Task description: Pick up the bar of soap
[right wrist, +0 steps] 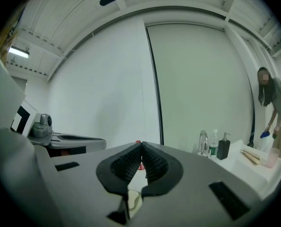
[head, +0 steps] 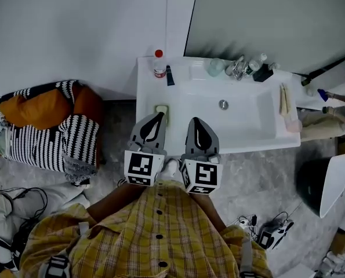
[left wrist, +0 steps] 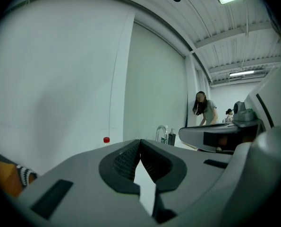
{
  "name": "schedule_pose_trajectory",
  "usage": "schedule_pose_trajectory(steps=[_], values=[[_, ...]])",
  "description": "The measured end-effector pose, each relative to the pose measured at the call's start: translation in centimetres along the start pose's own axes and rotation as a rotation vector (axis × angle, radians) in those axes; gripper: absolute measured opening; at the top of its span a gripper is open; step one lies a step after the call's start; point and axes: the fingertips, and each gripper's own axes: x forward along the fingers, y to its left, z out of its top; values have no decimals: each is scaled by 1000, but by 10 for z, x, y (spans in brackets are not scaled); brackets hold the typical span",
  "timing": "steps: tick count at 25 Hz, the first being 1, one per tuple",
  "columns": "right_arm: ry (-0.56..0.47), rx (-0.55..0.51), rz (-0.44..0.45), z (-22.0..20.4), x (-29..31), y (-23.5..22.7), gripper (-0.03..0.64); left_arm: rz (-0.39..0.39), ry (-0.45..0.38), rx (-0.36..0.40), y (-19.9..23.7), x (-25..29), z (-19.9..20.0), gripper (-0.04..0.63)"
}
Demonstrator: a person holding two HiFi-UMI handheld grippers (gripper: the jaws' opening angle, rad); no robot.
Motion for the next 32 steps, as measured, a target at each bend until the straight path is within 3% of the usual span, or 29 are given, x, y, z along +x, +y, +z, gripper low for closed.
schedule_pose_trajectory(steps=[6,10,13,17,21,24,26,29,32], values=[[26,9,-10,-6,22,5,18,-20,20,8,22,21,-3,12],[27,1,-41,-6,31,4,18,-128,120,120,33,45,-26,12],[16,9,-80,-2,37,-2,18,-286,249,285,31,64,-60,12],[22,11,-114,-2,47,-12,18,-506,361,563,23,79,-98,12],[39,10,-151,-7,51,-19,19,-828,489,930,15,82,-158,12],[50,14,-166,-8,53,-25,18,-978,516,1226,21,86,-193,12],[49,17,-180,-6,55,-31,18,-1078,528,1316,22,91,-206,12],[67,16,-194,-10,57,-33,18,-1223,570,1361,20,95,-220,12],[93,15,-194,-17,63,-33,19,-1338,618,1518,30,100,-241,30]])
